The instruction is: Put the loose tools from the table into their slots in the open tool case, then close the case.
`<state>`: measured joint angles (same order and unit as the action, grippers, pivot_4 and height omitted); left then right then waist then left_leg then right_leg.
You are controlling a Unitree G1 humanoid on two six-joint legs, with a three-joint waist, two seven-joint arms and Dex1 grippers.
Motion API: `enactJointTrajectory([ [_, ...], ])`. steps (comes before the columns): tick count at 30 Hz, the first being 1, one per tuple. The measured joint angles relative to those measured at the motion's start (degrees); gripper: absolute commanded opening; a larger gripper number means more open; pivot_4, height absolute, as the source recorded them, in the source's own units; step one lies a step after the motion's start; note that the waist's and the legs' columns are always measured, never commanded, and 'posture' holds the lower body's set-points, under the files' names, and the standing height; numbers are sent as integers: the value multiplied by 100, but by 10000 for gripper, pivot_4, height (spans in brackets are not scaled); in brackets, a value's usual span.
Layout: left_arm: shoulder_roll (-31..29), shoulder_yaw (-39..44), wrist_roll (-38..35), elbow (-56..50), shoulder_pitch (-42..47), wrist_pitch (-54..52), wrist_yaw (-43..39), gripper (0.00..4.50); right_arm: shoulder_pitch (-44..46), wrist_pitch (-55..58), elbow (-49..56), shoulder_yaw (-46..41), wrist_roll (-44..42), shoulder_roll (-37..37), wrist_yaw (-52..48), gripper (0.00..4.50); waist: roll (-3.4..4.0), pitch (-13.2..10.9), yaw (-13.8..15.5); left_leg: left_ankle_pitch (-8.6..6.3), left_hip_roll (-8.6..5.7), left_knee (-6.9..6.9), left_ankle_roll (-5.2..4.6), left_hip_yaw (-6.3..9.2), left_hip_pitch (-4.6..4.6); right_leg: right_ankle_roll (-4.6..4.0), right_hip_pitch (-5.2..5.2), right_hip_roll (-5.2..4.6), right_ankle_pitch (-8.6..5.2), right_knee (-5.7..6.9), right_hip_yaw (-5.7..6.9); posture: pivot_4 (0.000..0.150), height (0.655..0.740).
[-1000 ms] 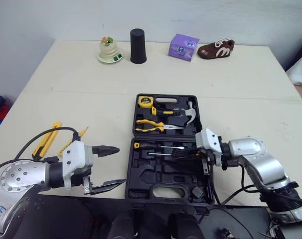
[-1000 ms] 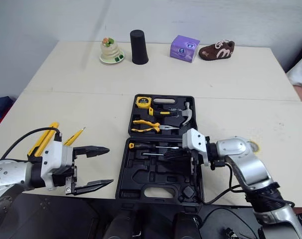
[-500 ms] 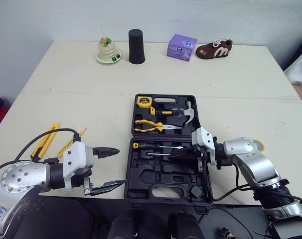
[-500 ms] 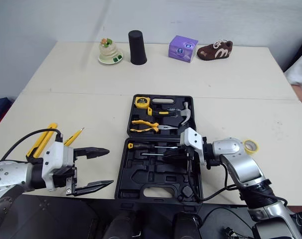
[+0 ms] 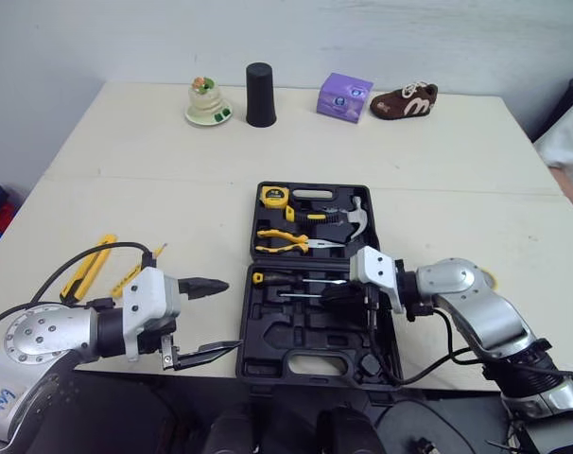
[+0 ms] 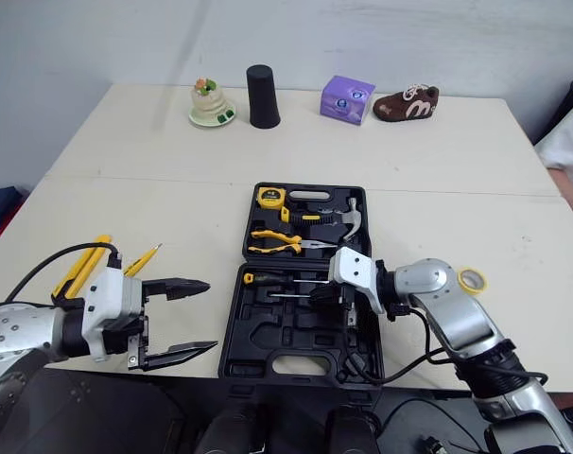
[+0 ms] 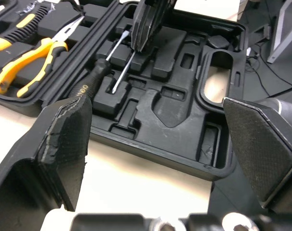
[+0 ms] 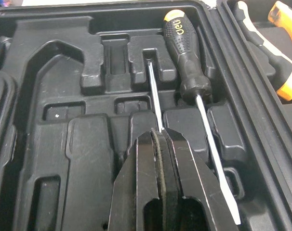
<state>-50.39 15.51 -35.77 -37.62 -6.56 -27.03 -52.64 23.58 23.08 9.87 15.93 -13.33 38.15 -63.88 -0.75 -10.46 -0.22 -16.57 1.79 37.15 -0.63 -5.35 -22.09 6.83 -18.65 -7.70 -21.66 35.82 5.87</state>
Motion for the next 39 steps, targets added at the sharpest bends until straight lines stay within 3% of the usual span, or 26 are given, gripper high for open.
enactJointTrajectory([
  [5, 4, 3, 22, 30, 52, 9, 16, 45000, -440, -79, -72, -504, -605, -193, -79, 547, 7, -5, 5, -3, -1, -5, -4, 1, -14, 0, -3, 4, 0, -15, 4, 1500, 7400],
  [8, 141, 61, 169, 324, 208, 48, 278, 45000, -432, 67, -196, -1713, -1359, -306, 244, 547, 39, -25, 11, -1, -15, 4, -20, -3, -23, 5, -11, 8, 3, -6, 4, 1500, 7400],
  [11, 313, 243, 215, 577, 390, 63, 532, 45000, -460, -150, -265, -2488, -1566, 236, 48, 9903, 35, -23, 25, -5, -9, 0, -23, 2, -22, 5, -6, 5, 3, -12, 7, 1500, 7400],
  [15, 331, 750, 579, 1303, 392, 286, 868, 45000, -881, -667, -786, -3240, -1500, 482, 98, 29917, 36, -24, 15, -4, -6, -5, -21, -6, -22, 5, -6, 14, 3, -5, 12, 1500, 7400],
  [18, 266, 1207, 1151, 2195, 294, 692, 1126, 45000, -1143, -1692, -1542, -3917, -1089, 704, 356, 44340, 40, -27, -4, -7, -11, -4, -27, -38, -19, 6, -22, 19, 3, 2, 24, 1500, 7400],
  [23, 242, 1725, 1728, 3559, 246, 1427, 1393, 45000, -1541, -3111, -2794, -4638, -681, 1040, 582, 44801, 29, -33, -8, -15, -10, -3, -39, -57, -12, 9, -27, 5, 4, -11, 20, 1500, 7400],
  [28, 195, 2658, 2014, 5364, 223, 2335, 2049, 45000, -2310, -4345, -4818, -5643, -328, 1488, 1524, 44801, 16, -41, 9, -25, -9, -17, -32, -68, -24, 6, -67, -29, 2, 1, 14, 1500, 7400],
  [35, 53, 3388, 2265, 6585, -359, 2787, 2922, 45000, -2915, -5121, -6342, -6143, -316, 1568, 2295, 44801, 7, -45, -226, -24, -6, -42, -31, -103, 2, 11, -75, -40, 4, 14, 1, 1500, 7400],
  [39, 216, 3447, 2229, 6780, -488, 2846, 2951, 45000, -2947, -5240, -6673, -6137, -320, 1560, 2598, 44801, 1, -46, -294, -17, -6, -42, -28, -114, 4, 12, -83, -51, 5, 25, 2, 1500, 7400],
])
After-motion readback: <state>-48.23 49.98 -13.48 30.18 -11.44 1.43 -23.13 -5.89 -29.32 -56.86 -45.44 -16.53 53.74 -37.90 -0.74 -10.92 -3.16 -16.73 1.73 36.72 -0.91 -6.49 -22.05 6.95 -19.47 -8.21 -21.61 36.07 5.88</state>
